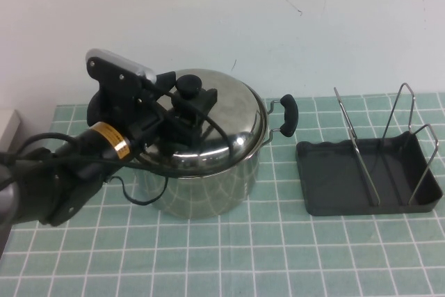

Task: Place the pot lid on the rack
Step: Open the pot, then hand over the pot lid

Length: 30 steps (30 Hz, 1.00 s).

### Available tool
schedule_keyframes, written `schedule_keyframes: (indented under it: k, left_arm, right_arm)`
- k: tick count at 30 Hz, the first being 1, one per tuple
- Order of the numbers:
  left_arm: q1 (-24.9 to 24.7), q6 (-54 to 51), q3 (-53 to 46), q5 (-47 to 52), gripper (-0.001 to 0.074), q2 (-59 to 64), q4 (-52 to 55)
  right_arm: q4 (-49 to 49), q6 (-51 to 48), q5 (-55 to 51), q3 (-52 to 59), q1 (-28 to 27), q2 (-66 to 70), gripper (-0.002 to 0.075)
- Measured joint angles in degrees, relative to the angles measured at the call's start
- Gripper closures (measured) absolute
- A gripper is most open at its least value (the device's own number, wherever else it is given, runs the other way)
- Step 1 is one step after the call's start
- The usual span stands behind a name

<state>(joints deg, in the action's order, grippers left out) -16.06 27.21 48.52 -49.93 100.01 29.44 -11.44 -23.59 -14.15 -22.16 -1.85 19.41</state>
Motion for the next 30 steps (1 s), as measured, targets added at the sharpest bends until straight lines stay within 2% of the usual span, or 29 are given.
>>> schedule_keyframes:
  k: [5,8,10,13,14,23,30]
  left_arm:
    - [-0.4,-2.4,0.6,0.0,0.0122,2.6,-4.9]
    - [-0.4,-3.4,0.9,-0.3,0.0160,3.6,-5.7]
    - [-0.4,-4.2,1.2,-1.6,0.0231,4.3,-6.3]
    - [-0.4,-6.1,1.5,-4.5,0.0384,5.2,-7.3]
    - [-0.4,-6.4,1.5,-5.4,0.0402,5.5,-7.8]
    - [-0.4,-7.0,1.6,-13.4,0.0400,5.9,-10.5]
    - [-0.4,2.8,2.0,-13.5,0.0400,1.8,-10.7]
  right_arm:
    - [-9.1,-7.4,0.8,-3.8,0.0,6.5,0.0727]
    - [-15.9,-13.1,1.1,-4.9,0.0,9.4,0.0727]
    - [-20.6,-17.8,1.1,-5.1,0.0,11.1,0.0727]
    - [-27.4,-24.6,1.1,-5.1,0.0,12.9,0.0727]
    - [-29.5,-27.0,1.1,-5.1,0.0,13.3,0.0727]
    - [-47.4,-43.4,-1.0,-6.7,0.0,14.8,0.0727]
    - [-70.0,-57.7,-18.1,-14.3,0.0,18.1,0.0727]
